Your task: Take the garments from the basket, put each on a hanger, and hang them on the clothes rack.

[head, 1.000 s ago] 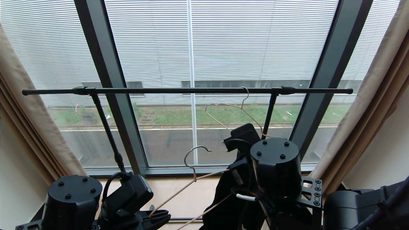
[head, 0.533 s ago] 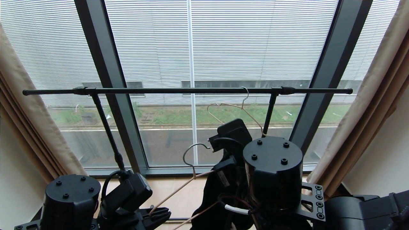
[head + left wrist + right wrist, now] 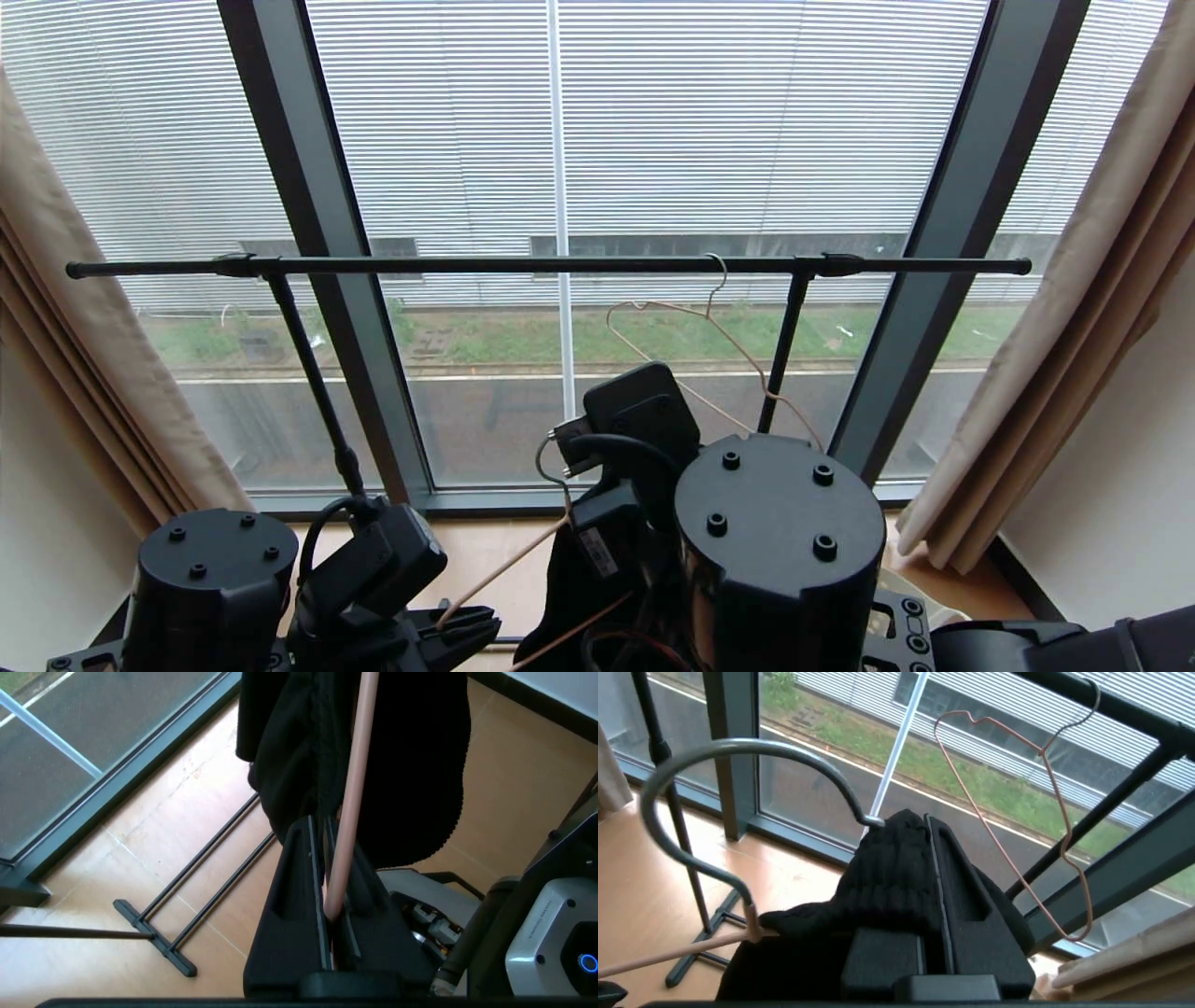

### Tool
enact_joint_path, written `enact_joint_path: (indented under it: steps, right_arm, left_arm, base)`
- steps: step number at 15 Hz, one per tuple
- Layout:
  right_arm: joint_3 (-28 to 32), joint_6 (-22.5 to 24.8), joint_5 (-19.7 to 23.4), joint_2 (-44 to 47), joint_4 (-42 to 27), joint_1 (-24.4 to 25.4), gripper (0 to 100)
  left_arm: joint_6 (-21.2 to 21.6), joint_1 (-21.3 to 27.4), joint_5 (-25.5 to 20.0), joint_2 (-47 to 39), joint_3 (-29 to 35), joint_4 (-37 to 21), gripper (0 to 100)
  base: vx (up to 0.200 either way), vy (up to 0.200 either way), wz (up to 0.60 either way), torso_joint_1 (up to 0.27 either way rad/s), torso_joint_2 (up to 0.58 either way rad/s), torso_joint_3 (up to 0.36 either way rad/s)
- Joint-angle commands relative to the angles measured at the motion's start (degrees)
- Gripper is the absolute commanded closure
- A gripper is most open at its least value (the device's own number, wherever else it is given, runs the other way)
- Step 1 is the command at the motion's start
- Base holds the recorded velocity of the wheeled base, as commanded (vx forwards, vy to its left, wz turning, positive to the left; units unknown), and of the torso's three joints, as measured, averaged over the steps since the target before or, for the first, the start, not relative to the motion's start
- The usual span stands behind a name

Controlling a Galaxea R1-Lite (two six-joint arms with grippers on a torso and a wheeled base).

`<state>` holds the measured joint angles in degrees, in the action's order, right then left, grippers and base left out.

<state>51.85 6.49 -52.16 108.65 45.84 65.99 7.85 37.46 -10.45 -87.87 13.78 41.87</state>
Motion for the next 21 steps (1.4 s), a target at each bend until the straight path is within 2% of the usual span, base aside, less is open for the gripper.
enact_joint_path:
  steps: [1, 5, 6, 9, 15, 21]
  right_arm:
    - [0.27, 0.02, 0.04, 0.15, 0.04, 0.90, 100]
    - [0.01, -0.51, -0.04, -0.20, 2.06, 0.81, 100]
    - [-0.43, -0.60, -0.13, -0.46, 2.50, 0.55, 0]
    - [-2.36, -1.12, -0.13, -2.57, 2.59, -1.74, 0]
    - [0.45, -1.30, -0.13, -0.90, 2.68, -5.96, 0]
    - [2.91, -0.86, -0.22, 2.09, 2.24, -5.43, 0]
  left_arm:
    - [-0.03, -0.02, -0.01, -0.11, 0.02, 0.05, 100]
    - [-0.03, -0.02, -0.01, 0.15, -0.06, 0.40, 100]
    - [-0.03, -0.02, -0.01, 0.15, -0.33, 1.28, 100]
    - [-0.03, -0.02, 0.08, 0.15, -0.86, 3.21, 100]
    - [0.15, 0.07, -0.01, 0.15, -2.61, 7.61, 100]
    - [0.15, 0.16, -0.01, 0.24, -2.70, 7.78, 100]
  base:
    - [0.000, 0.000, 0.00, 0.000, 0.00, 0.000]
    - [0.000, 0.000, 0.00, 0.000, 0.00, 0.000]
    - [0.000, 0.000, 0.00, 0.000, 0.00, 0.000]
    - [0.000, 0.000, 0.00, 0.000, 0.00, 0.000]
    - [0.000, 0.000, 0.00, 0.000, 0.00, 0.000]
    - [0.000, 0.000, 0.00, 0.000, 0.00, 0.000]
